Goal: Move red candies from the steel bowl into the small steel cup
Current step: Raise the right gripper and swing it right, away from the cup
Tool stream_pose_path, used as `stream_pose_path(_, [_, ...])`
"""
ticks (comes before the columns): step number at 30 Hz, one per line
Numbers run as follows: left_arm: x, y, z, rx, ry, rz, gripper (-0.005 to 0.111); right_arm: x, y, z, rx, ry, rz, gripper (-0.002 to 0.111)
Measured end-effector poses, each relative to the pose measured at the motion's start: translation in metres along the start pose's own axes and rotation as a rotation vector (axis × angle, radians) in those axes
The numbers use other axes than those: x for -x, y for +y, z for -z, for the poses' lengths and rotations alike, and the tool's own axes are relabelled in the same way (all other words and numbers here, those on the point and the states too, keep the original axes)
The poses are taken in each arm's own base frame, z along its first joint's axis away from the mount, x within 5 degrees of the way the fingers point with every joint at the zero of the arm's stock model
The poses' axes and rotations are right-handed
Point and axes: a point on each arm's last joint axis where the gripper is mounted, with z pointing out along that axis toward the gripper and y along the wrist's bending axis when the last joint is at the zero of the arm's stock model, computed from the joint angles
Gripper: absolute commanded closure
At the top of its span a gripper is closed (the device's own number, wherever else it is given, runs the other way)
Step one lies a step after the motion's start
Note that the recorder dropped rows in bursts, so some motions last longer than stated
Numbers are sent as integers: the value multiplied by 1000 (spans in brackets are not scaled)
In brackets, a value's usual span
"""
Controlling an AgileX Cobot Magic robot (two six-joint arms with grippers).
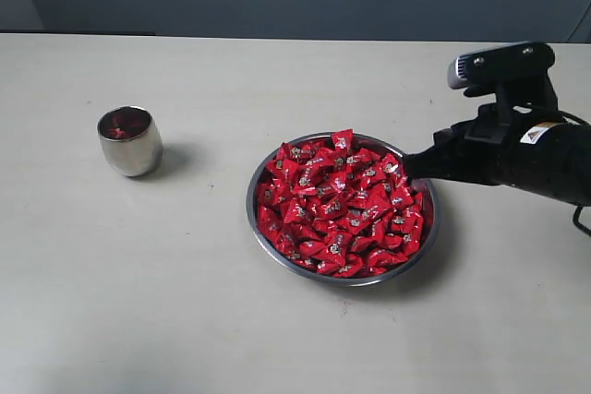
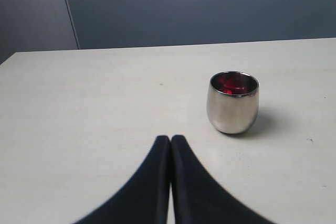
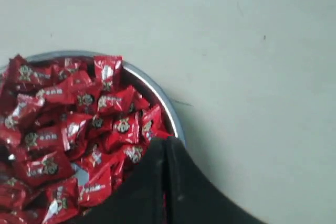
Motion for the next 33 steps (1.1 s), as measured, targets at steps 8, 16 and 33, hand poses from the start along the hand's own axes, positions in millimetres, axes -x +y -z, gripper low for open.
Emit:
stream_pose_path(8, [0, 0, 0, 0, 0, 0, 106, 30, -2, 41, -9, -225, 13, 109])
stream_pose_path(16, [0, 0, 0, 0, 0, 0, 106, 49, -13, 96, -98, -415, 65, 109])
stream_pose_path(33, [0, 0, 0, 0, 0, 0, 106, -4, -40, 161, -308, -436, 21, 109])
